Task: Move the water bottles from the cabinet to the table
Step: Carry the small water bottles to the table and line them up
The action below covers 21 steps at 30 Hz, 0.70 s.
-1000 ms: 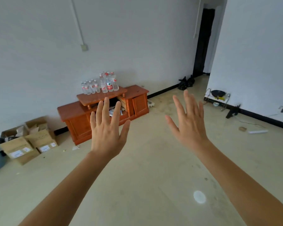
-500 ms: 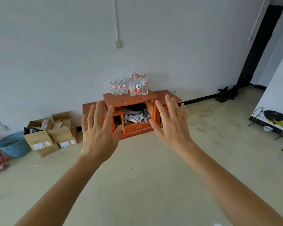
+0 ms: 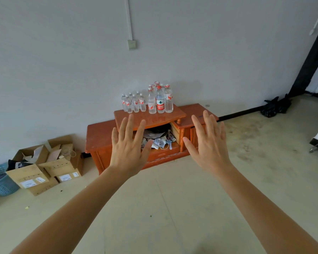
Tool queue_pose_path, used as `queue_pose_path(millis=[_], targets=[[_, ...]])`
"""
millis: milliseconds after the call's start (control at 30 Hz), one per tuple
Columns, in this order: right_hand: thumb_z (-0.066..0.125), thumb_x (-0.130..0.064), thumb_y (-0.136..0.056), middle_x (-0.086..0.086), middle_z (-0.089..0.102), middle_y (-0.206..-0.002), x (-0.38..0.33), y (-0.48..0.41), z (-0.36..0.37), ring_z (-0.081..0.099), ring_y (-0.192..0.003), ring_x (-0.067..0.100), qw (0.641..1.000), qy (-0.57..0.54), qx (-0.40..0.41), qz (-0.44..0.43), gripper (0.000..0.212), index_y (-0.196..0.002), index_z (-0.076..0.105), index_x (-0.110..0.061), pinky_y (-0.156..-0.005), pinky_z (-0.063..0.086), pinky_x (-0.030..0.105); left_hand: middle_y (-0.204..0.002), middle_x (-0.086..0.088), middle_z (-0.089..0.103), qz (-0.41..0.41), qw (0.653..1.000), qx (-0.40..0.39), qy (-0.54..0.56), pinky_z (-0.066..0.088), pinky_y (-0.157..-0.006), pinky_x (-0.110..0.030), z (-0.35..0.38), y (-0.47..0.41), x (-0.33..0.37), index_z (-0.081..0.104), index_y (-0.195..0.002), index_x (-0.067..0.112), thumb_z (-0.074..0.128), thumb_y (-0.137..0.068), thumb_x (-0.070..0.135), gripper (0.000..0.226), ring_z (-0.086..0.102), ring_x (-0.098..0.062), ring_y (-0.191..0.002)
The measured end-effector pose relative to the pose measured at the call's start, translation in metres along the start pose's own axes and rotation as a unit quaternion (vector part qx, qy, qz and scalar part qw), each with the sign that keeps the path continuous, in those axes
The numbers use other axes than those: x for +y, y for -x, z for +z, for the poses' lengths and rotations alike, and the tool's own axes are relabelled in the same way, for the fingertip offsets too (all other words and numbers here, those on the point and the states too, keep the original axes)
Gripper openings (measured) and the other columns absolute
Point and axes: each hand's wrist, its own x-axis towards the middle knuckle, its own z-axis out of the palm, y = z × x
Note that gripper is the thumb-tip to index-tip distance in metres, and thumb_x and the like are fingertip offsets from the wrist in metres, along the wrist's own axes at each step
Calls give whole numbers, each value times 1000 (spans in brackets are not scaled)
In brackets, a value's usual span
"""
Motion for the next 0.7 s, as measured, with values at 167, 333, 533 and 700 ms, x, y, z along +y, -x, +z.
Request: queue_pose_path(millis=[167, 333, 533, 700], targets=[[38, -59, -101, 21, 17, -166, 56, -115, 76, 21, -153, 40, 999, -30, -11, 2, 74, -161, 23, -19, -122, 19, 62, -168, -11, 2, -47, 999, 13, 1, 11, -121, -60, 56, -133, -17, 13, -158, 28, 18, -100, 60, 66, 0, -33, -155], [40, -59, -102, 20, 9, -168, 71, -257, 138, 15, -154, 40, 998, -60, -22, -11, 75, -161, 16, -21, -123, 15, 61, -168, -11, 3, -81, 996, 35, -13, 11, -121, -59, 93, -235, -52, 14, -159, 27, 21, -101, 59, 66, 1, -31, -155], [40, -58, -103, 17, 8, -169, 51, -369, 238, 14, -155, 38, 991, -95, -38, -84, 73, -162, 17, -21, -123, 16, 61, -168, -13, 6, -124, 991, 41, -19, 12, -120, -61, 151, -310, -118, 20, -157, 24, 24, -101, 58, 65, 3, -32, -155], [39, -59, -102, 16, 7, -170, 29, -475, 338, 13, -156, 35, 987, -112, -38, -109, 73, -162, 19, -21, -124, 15, 58, -168, -9, 0, -158, 985, 68, -26, 7, -122, -57, 204, -394, -204, 15, -159, 26, 23, -102, 59, 66, -4, -27, -155]])
